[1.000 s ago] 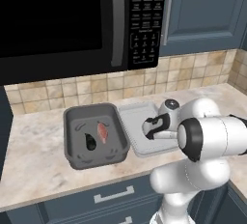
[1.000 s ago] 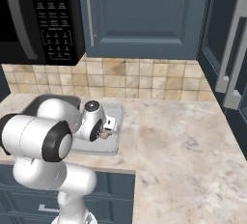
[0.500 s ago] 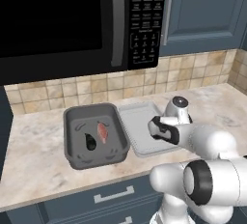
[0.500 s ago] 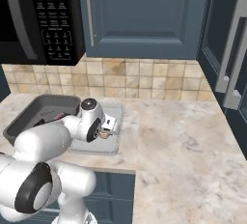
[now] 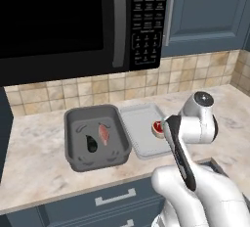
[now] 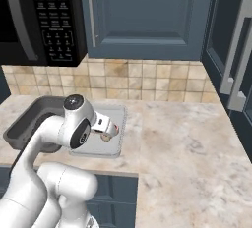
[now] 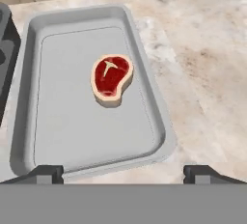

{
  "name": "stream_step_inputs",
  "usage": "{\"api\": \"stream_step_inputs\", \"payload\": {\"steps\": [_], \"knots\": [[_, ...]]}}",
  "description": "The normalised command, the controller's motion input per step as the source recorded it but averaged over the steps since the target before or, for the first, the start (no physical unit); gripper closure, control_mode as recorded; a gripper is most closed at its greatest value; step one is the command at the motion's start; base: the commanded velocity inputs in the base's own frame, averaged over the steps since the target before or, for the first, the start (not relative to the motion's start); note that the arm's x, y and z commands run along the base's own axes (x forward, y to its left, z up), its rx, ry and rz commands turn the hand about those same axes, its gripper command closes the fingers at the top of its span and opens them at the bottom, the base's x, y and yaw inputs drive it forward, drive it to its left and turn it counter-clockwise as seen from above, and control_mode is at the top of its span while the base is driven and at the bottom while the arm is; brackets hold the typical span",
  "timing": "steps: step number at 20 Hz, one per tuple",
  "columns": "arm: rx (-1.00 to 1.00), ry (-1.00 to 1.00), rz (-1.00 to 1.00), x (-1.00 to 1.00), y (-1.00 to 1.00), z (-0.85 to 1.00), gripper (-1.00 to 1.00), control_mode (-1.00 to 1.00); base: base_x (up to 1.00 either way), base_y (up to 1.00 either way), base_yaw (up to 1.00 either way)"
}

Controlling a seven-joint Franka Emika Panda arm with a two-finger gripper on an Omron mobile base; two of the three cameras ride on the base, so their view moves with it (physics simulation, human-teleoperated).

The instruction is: Place one eggplant and one steak in each tupperware on the nearby counter, to pack two identical lunches.

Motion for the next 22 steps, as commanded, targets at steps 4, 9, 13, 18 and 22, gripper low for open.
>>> {"api": "stream_step_inputs", "payload": {"steps": [4,9,13,18,22], "knots": [[-0.02,-0.15,0.04,-1.0,0.0,0.55,-1.0,-1.0,0.0,0.0,0.0],[0.0,-0.21,0.04,-1.0,0.0,0.52,-1.0,-1.0,0.0,0.0,0.0],[0.0,-0.15,0.04,-0.92,0.0,0.61,-1.0,-1.0,0.0,0.0,0.0],[-0.05,-0.17,0.06,-0.97,0.09,0.1,-1.0,-1.0,0.0,0.0,0.0],[-0.02,-0.03,0.02,-0.24,0.06,0.0,-1.0,1.0,-0.65,0.28,0.05]]}}
